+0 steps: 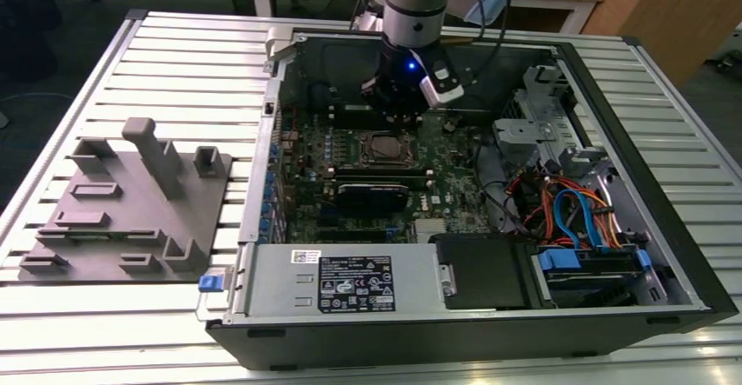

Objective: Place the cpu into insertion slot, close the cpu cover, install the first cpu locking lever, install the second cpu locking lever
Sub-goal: 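Install the first cpu locking lever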

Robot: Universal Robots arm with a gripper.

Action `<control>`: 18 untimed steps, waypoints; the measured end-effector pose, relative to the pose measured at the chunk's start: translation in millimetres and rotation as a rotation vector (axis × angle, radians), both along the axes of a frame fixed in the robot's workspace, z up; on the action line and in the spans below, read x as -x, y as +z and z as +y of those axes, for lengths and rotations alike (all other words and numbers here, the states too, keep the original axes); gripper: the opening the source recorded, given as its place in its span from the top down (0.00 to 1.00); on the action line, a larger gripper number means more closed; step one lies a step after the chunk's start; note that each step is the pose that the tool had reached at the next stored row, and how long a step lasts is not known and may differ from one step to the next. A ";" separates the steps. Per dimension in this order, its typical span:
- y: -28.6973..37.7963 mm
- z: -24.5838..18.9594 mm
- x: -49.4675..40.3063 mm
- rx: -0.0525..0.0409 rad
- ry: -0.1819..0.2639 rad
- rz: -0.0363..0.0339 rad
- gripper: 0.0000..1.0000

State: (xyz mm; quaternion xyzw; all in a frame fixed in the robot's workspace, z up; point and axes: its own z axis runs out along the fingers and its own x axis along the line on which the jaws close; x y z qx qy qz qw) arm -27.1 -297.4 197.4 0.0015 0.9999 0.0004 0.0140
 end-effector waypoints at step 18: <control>6.0 -0.1 0.3 -0.0131 0.000 0.0004 0.90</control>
